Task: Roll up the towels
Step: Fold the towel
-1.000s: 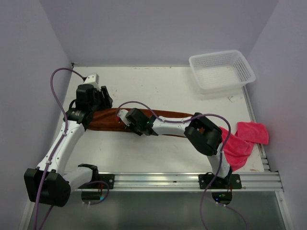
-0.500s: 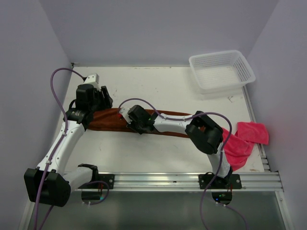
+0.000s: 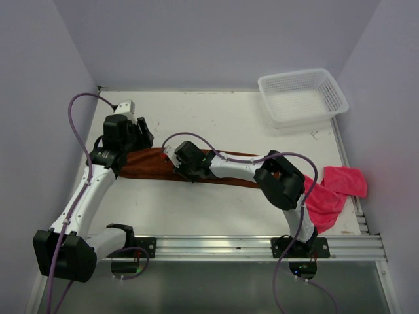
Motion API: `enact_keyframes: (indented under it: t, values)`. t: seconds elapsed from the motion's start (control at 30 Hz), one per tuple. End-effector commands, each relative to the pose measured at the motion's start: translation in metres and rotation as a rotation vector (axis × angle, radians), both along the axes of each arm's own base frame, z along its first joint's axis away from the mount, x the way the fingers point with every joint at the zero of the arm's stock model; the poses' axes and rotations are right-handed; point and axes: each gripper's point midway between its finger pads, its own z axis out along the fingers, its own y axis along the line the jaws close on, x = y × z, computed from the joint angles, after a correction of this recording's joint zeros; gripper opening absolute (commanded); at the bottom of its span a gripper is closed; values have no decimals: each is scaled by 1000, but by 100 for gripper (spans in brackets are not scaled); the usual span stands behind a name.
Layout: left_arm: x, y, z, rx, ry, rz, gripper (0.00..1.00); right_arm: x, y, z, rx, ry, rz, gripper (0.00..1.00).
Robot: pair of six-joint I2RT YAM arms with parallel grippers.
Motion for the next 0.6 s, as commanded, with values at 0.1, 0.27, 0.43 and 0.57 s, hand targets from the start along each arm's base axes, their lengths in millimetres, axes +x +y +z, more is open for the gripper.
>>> enact_keyframes:
  t: [0.1, 0.27, 0.43, 0.57]
  values:
    - [2, -2, 6, -14, -21, -18, 61, 8, 13, 30, 73, -11, -8, 20]
    - [2, -2, 6, -15, -21, -20, 61, 11, 13, 34, 87, -13, -23, 15]
    - [1, -3, 6, -17, -21, -23, 61, 12, 13, 37, 88, -14, -24, 12]
    - [1, -3, 7, -18, -24, -24, 61, 8, 13, 42, 97, 0, -7, 12]
